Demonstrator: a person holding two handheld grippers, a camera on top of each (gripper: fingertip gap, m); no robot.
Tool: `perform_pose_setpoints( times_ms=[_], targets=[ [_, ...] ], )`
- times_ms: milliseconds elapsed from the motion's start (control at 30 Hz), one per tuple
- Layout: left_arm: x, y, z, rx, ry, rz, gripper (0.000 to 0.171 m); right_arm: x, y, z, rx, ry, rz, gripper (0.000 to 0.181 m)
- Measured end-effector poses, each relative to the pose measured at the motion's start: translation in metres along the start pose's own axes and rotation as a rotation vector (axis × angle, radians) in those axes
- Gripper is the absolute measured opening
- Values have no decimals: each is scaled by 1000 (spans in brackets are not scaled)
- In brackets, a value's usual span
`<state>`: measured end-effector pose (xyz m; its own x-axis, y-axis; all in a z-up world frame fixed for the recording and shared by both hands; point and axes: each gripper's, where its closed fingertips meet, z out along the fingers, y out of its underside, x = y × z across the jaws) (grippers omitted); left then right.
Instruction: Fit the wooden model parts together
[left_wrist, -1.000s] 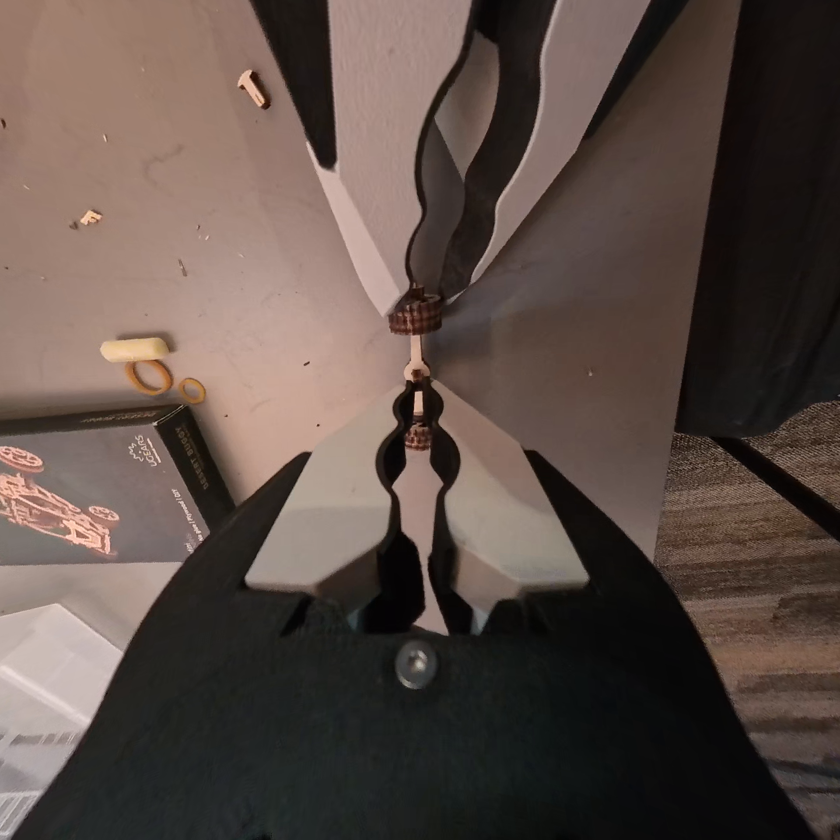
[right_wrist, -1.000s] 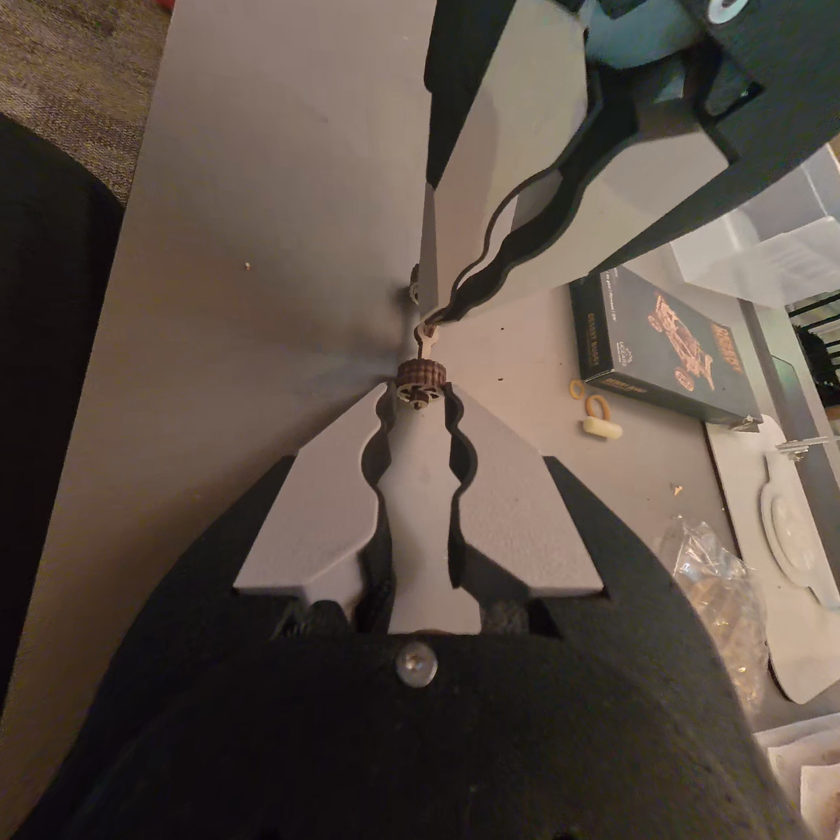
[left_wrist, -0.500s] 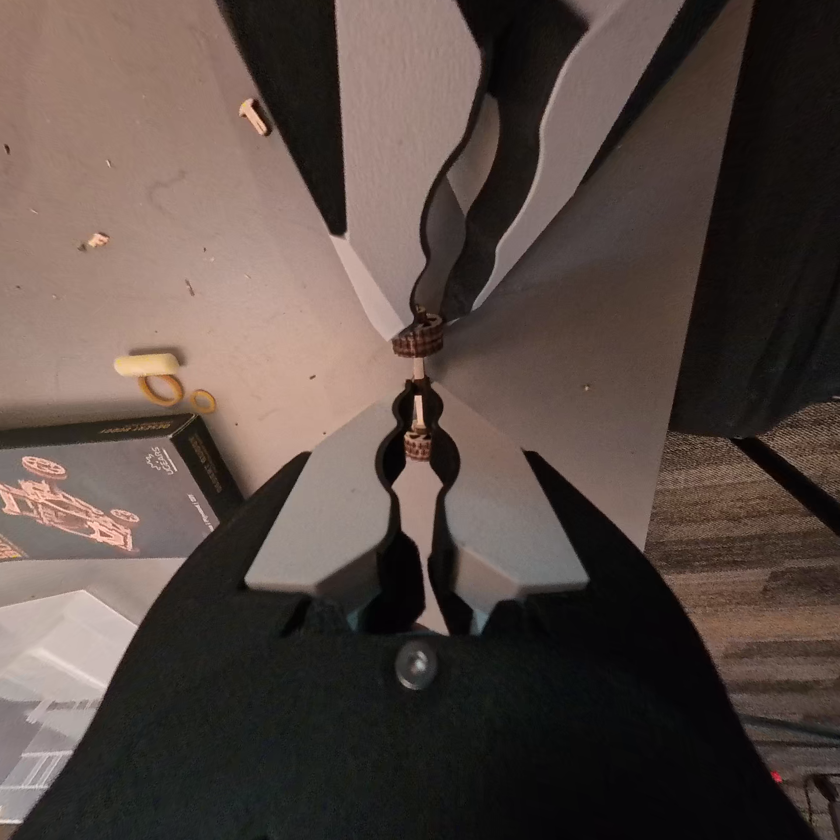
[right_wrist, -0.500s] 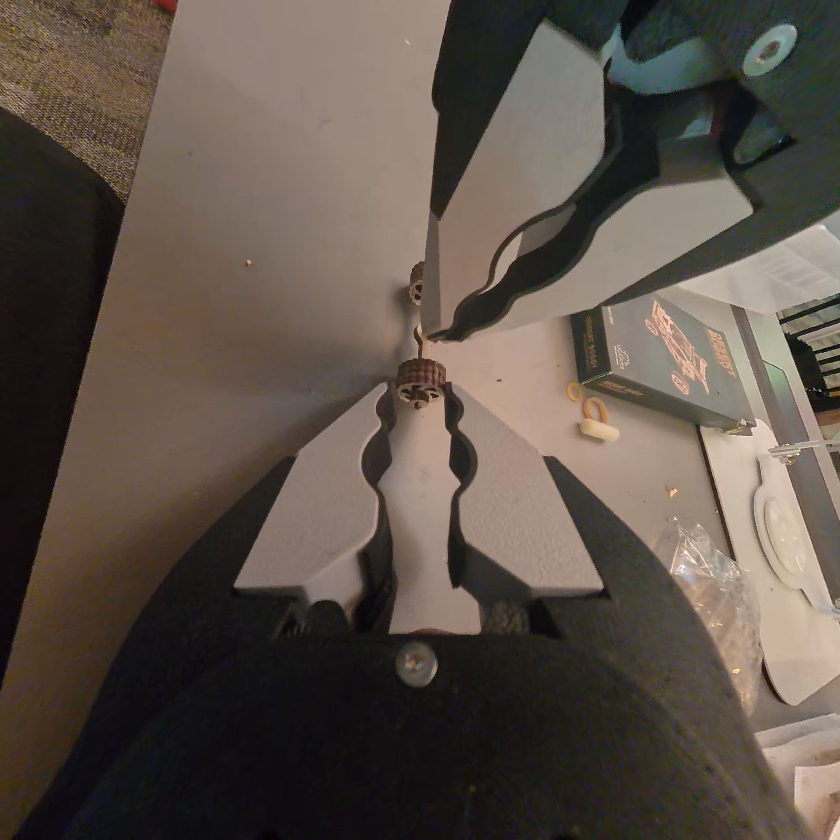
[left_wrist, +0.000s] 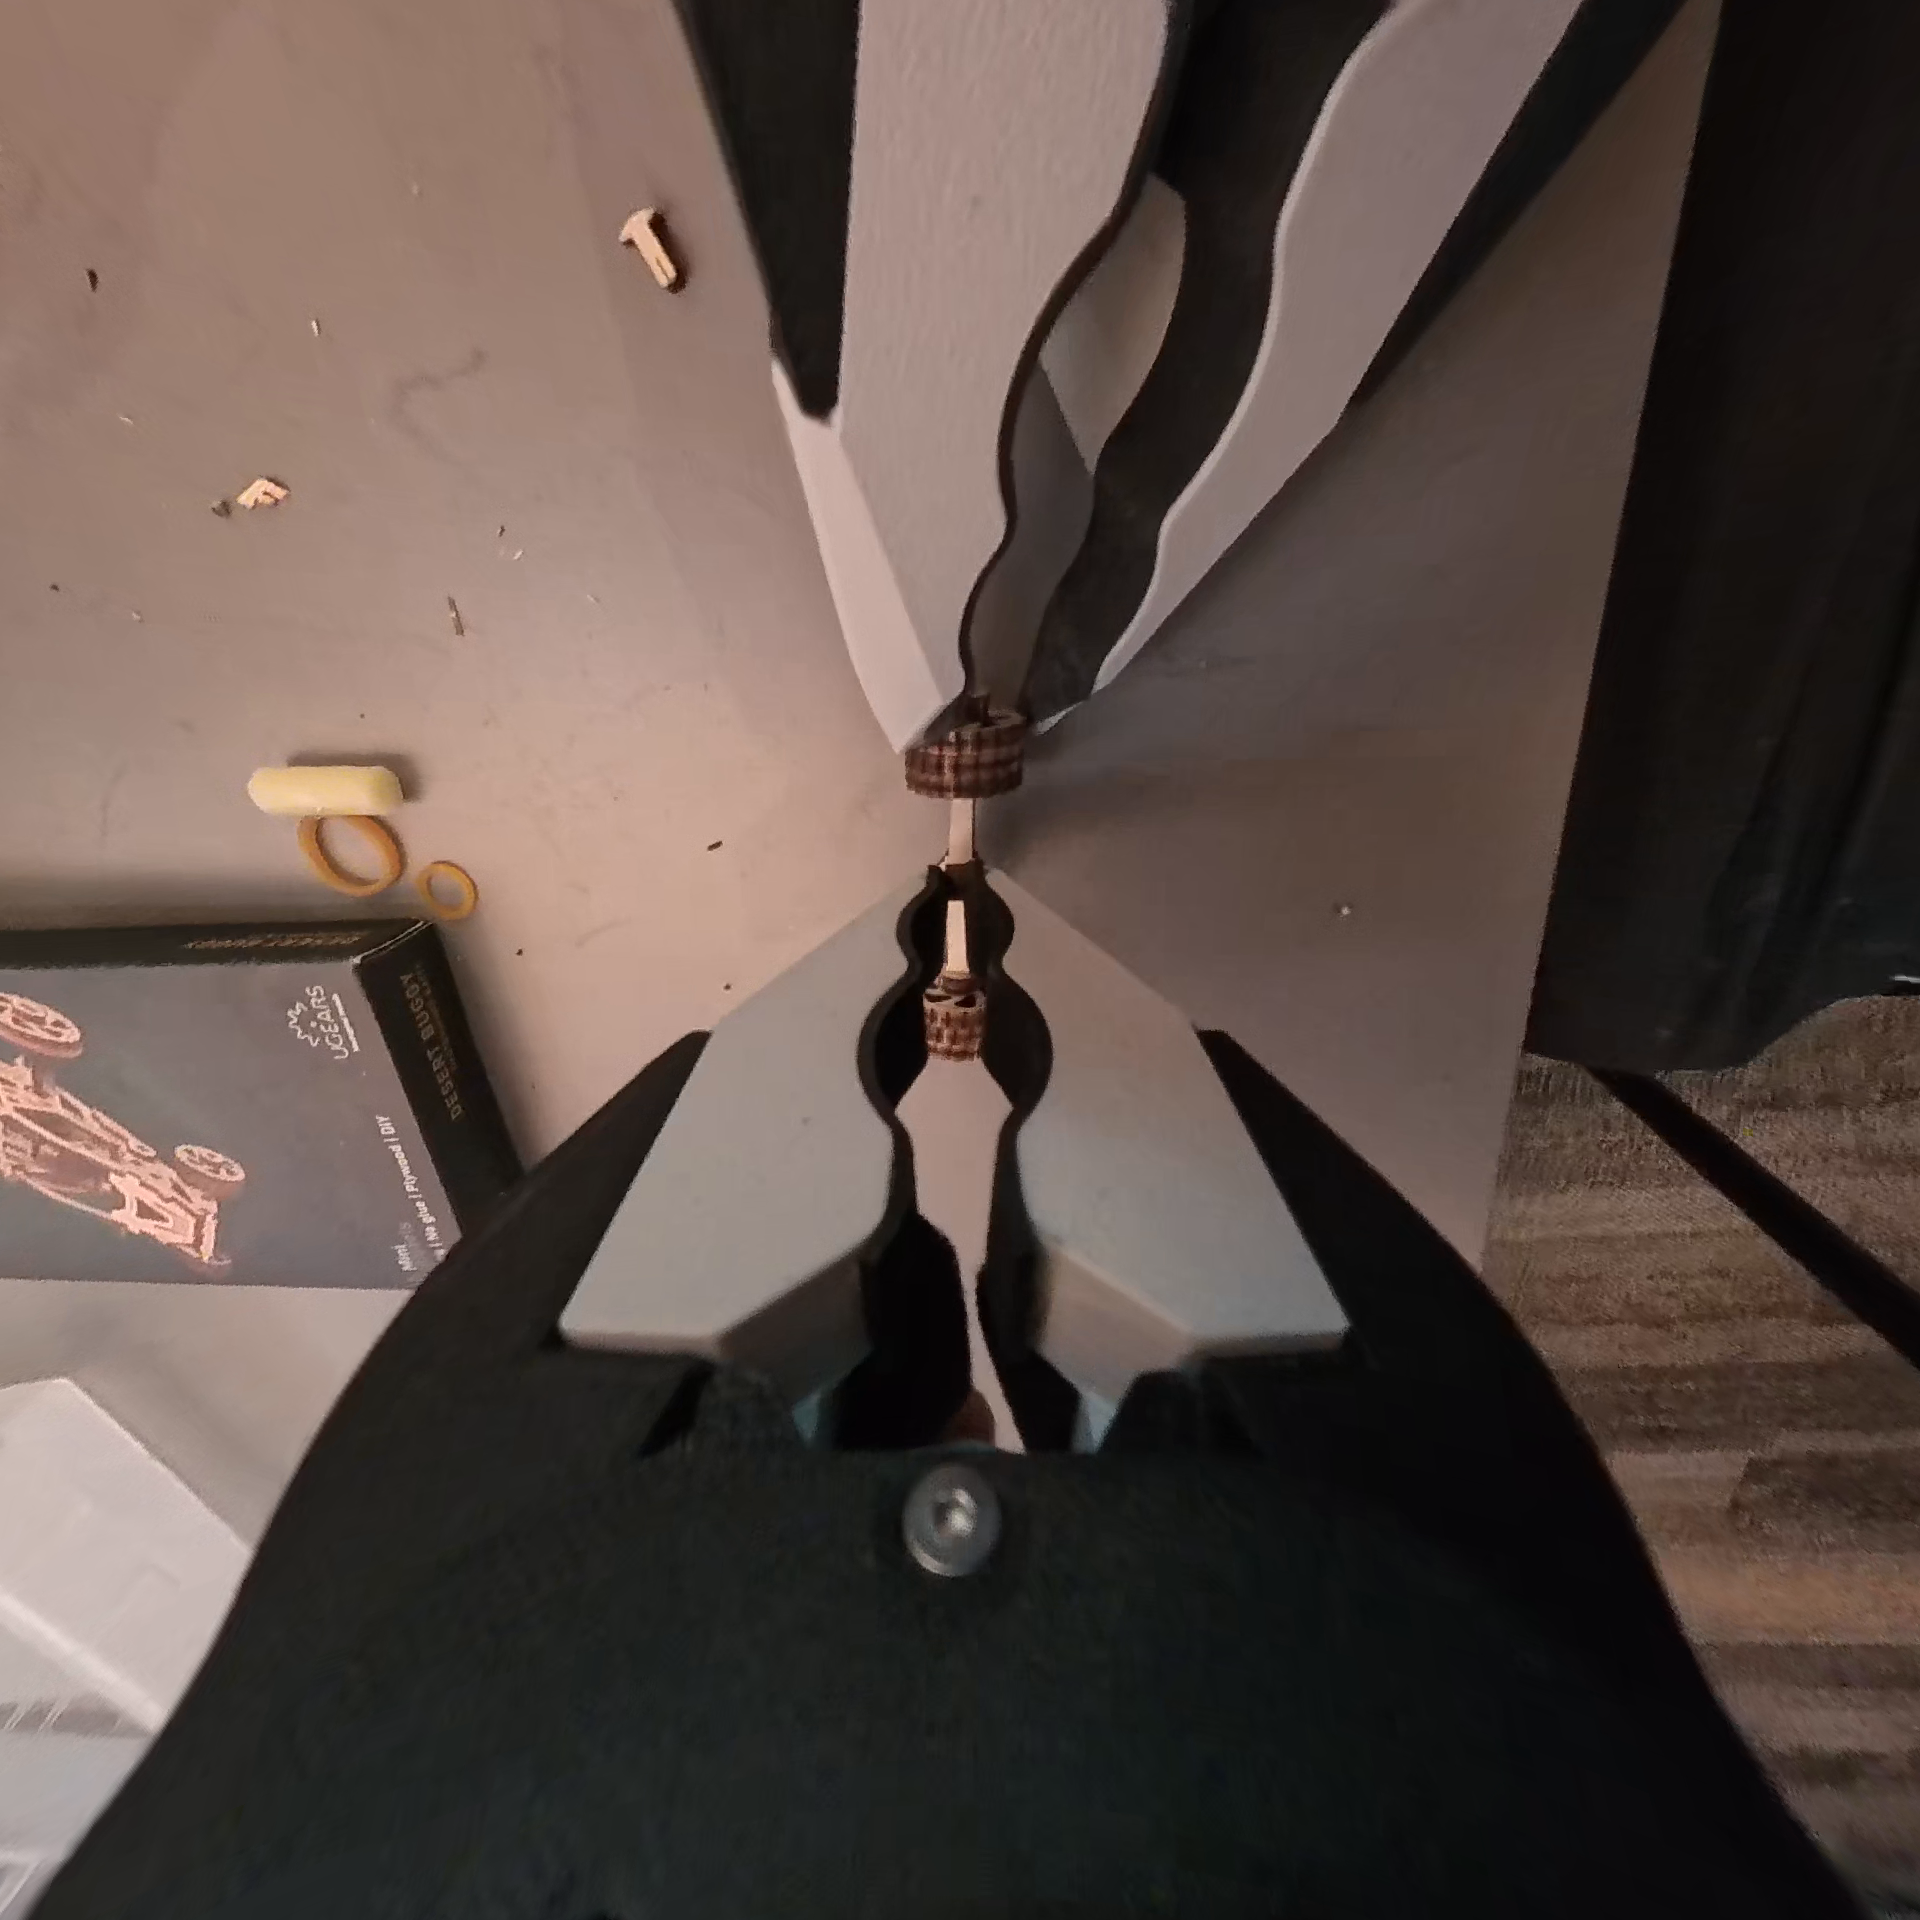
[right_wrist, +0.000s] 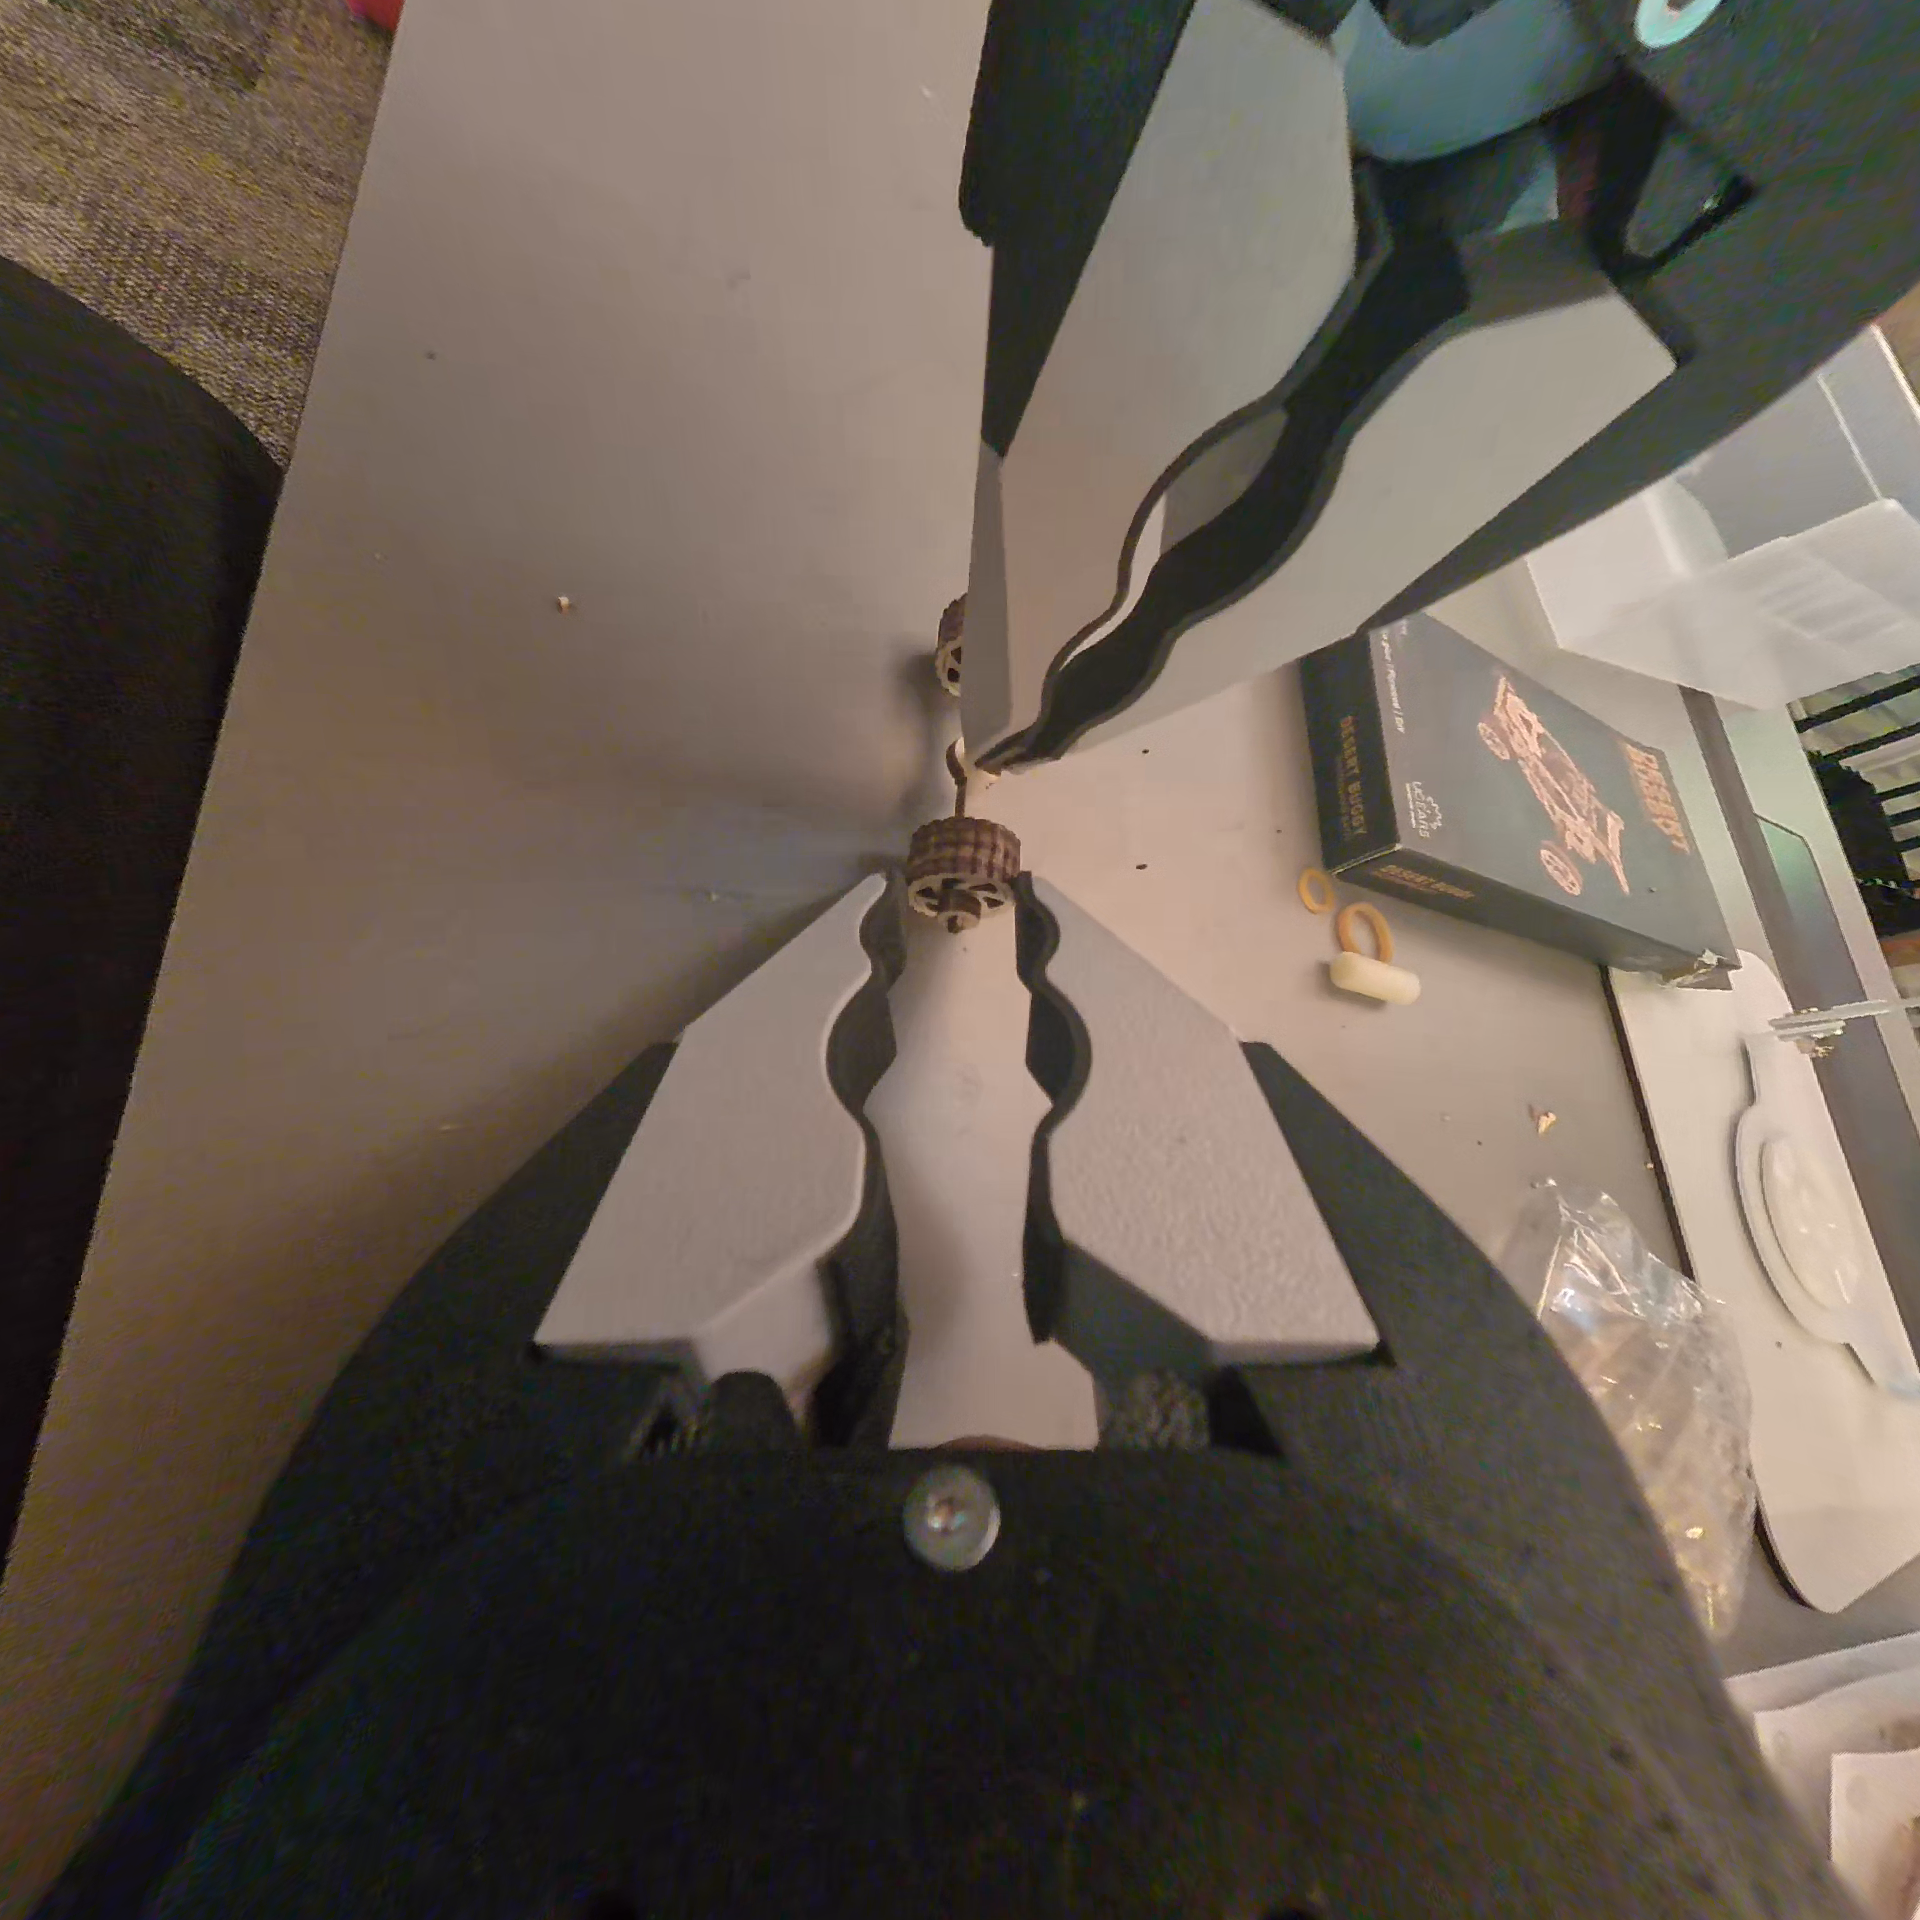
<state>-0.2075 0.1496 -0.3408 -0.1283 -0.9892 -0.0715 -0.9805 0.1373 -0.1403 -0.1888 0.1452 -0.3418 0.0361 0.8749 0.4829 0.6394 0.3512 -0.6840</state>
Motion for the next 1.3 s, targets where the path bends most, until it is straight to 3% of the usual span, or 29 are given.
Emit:
perform_pose_setpoints(
  times_ms=[500,933,1300],
  targets=[
    [-1,4,0,282,11,-93,0,0,0,0,-2,0,7,18],
    [-2,3,1,172,-18,23,0,1,0,0,-4,1,7,18],
    [0,3,0,37,75,92,0,0,0,0,-5,8,-2,17]
  ],
)
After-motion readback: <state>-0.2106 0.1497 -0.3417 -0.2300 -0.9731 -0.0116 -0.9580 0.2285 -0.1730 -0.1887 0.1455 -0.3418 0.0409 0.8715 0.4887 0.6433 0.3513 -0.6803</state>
